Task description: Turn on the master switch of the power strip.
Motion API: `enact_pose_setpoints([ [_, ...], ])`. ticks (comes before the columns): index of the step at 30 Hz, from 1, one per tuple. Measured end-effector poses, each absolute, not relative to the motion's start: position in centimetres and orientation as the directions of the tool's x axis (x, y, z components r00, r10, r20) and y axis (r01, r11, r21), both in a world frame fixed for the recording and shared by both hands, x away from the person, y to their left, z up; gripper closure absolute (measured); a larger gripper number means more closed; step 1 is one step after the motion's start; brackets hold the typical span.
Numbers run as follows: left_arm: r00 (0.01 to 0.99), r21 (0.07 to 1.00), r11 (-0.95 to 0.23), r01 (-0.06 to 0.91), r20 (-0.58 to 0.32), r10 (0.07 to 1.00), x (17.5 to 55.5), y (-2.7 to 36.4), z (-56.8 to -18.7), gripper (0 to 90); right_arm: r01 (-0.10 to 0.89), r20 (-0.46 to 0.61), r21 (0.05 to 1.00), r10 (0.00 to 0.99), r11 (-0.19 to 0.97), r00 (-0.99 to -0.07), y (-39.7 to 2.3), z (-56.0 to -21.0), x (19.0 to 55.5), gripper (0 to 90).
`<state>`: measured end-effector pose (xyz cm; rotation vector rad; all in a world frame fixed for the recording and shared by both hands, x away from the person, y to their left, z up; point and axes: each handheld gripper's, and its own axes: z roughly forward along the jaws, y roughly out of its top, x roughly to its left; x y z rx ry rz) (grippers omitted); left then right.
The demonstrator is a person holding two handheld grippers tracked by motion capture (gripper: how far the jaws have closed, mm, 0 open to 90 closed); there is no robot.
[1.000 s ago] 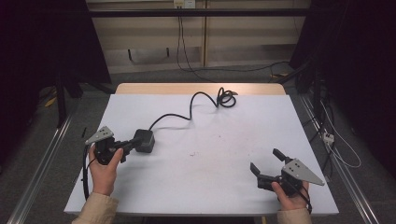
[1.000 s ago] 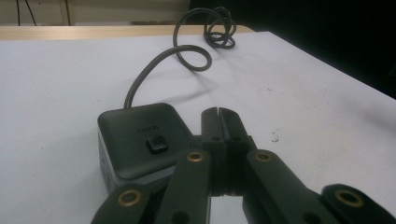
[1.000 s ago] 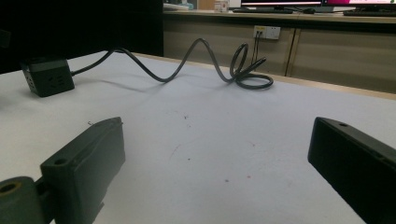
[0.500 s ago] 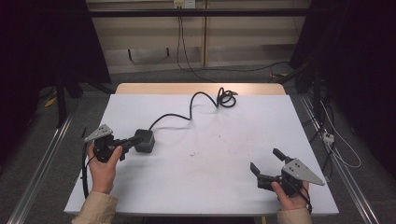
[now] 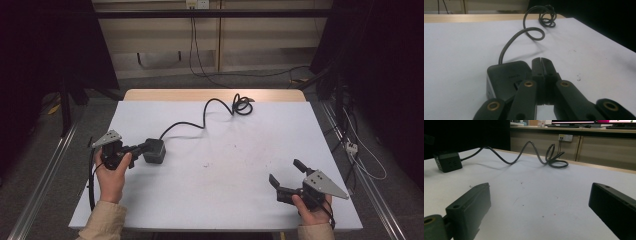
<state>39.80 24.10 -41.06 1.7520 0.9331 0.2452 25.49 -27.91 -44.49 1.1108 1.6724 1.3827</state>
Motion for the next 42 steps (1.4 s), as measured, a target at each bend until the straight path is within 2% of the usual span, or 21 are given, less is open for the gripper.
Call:
enact_pose_setpoints([
  [42, 0.652, 0.875, -0.177, 0.451, -0.187, 0.735, 40.49, 23.76, -41.74, 90.0, 0.177, 0.005, 0.981, 0.916, 0.073, -0.401, -27.72, -44.39, 25.66, 3.4],
])
